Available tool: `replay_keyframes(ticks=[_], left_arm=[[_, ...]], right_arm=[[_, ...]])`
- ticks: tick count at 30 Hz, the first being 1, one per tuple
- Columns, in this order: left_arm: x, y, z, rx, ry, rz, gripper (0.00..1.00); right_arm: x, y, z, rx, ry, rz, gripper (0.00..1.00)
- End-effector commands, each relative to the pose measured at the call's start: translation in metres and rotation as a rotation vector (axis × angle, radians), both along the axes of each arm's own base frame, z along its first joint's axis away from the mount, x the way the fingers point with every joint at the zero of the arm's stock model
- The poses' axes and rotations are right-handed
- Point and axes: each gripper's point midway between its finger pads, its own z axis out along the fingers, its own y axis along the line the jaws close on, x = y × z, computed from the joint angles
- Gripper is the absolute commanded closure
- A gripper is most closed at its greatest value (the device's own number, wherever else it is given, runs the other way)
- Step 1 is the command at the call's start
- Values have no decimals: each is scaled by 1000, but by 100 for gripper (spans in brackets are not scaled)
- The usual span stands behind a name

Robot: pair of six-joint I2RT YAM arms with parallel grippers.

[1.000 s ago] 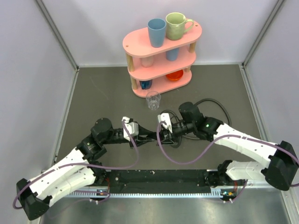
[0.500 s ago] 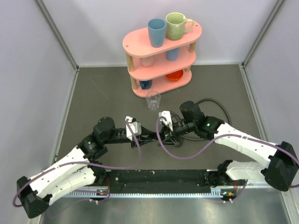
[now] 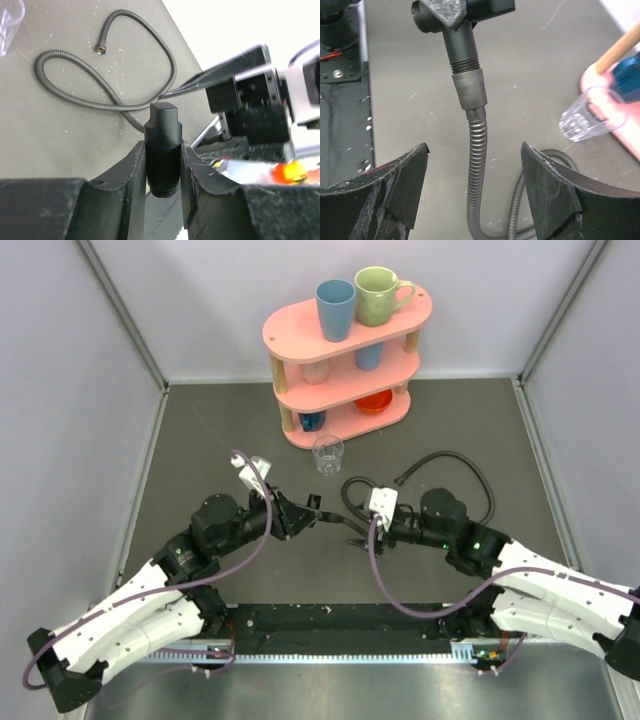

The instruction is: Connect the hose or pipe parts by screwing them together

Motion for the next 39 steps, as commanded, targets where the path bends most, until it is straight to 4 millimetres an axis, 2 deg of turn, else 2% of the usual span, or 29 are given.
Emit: replay_keyframes(ticks=[1, 2, 3, 4, 6, 9, 10, 14, 19, 23, 27, 34, 35, 36, 37, 38, 39], left_arm=[[13, 11, 50, -303, 265, 211, 100], [13, 13, 42, -297, 319, 234, 100], [12, 12, 43, -342, 383, 246, 100], [11, 12, 43, -367, 414, 245, 100], [7, 8, 43, -445, 503, 234, 100], [5, 7, 50, -559, 577, 221, 100], [0, 5, 52, -570, 604, 191, 100], [-2, 4, 56, -599, 694, 200, 100], [-1, 8, 47, -615, 800, 261, 100], [3, 15, 47, -648, 808, 305, 100], [-4, 8, 44, -633, 861, 268, 100], [-15, -4, 35, -596, 915, 188, 100], [-16, -5, 35, -575, 884, 176, 100], [-15, -5, 32, -552, 865, 180, 100], [-15, -5, 34, -536, 837, 177, 100], [-14, -5, 32, -497, 787, 170, 100], [-13, -7, 28, -474, 781, 171, 100]], right_arm=[[26, -3, 54, 154, -281, -190, 26], [17, 2, 50, 154, -313, -170, 26], [18, 3, 61, 173, -403, -178, 26], [20, 1, 63, 175, -445, -214, 26], [12, 7, 56, 151, -525, -200, 25], [6, 14, 59, 145, -601, -200, 25], [8, 14, 65, 157, -623, -226, 25], [5, 23, 70, 121, -714, -231, 26], [3, 34, 72, 75, -785, -240, 32], [-1, 38, 73, 62, -829, -234, 45], [-9, 44, 77, 87, -845, -197, 57], [-20, 51, 85, 118, -831, -123, 100], [-22, 53, 83, 114, -806, -108, 100], [-23, 53, 92, 128, -794, -107, 100], [-24, 54, 84, 90, -774, -84, 100], [-20, 53, 84, 93, -738, -90, 100], [-22, 54, 93, 118, -716, -71, 100]])
